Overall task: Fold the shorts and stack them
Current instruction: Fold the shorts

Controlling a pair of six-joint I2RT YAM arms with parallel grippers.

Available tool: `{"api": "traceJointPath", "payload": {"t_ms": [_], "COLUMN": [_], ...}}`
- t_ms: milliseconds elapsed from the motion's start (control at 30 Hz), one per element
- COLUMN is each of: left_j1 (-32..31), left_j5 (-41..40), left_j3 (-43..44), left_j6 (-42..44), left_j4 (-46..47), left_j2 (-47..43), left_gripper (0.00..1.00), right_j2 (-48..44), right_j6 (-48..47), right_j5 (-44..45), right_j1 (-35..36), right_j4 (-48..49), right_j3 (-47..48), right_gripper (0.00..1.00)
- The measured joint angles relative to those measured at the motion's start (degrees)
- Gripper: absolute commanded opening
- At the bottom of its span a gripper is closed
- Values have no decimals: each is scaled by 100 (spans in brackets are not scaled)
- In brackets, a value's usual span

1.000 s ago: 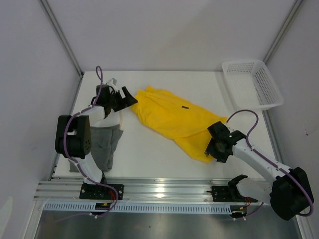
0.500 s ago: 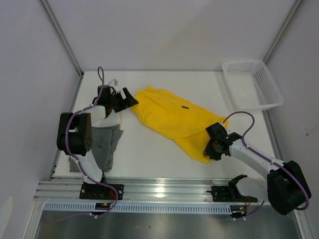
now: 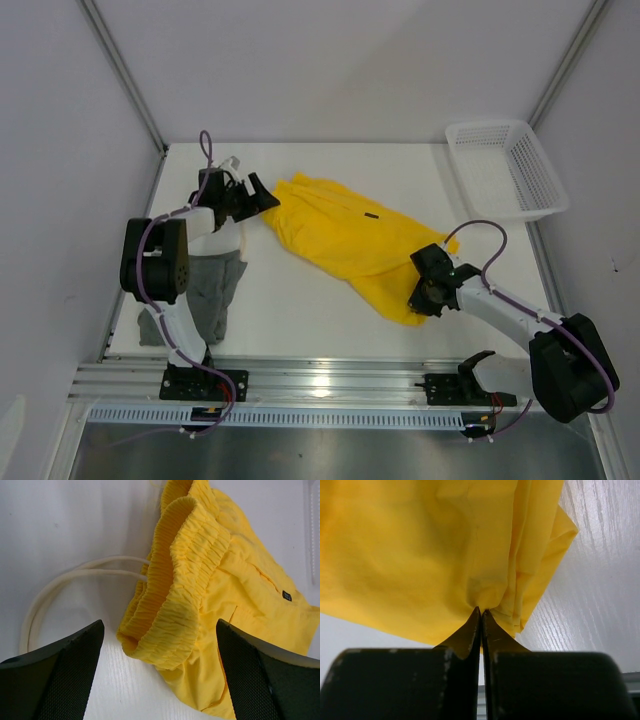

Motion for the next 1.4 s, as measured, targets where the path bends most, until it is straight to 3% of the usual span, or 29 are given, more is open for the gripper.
{"api": "traceJointPath", "payload": {"t_ms": [100,267,433,500,600,633,667,933,1233,1400], "left_j1": [0,-17,-122,-190,-269,-286,-299,-295,-195,-153], "left_j5": [87,203,258,251,247,254,260,214,-708,-927], "left_j3": [170,363,579,721,933,1008,1093,1574,3506,3987], "left_j6": [20,52,195,264,367,411,455,549,885,1043], "left_j4": [2,7,-140,-291,-479,-549,-625,-1285,-2905,-3504], "left_j2": [116,267,420,479,579,616,669,809,896,1185], "left_gripper": [86,64,64,57,27,4,0,0,0,0], "right_j2": [0,0,0,0,0,0,0,4,184,199], "right_j6": [-70,-177,-219,-236,-275,-289,-302,-354,-450,-450], "right_j5": [0,-7,-31,-44,-46,-48,-50,129,260,264], "right_j1": [-66,-164,-229,-256,-282,-293,-308,-520,-599,-612], "right_j4": [-2,2,-4,-7,-13,-24,-46,-367,-470,-387], "right_j3": [68,131,133,138,160,168,186,341,378,378], "right_gripper": [0,0,0,0,0,0,0,0,0,0]}}
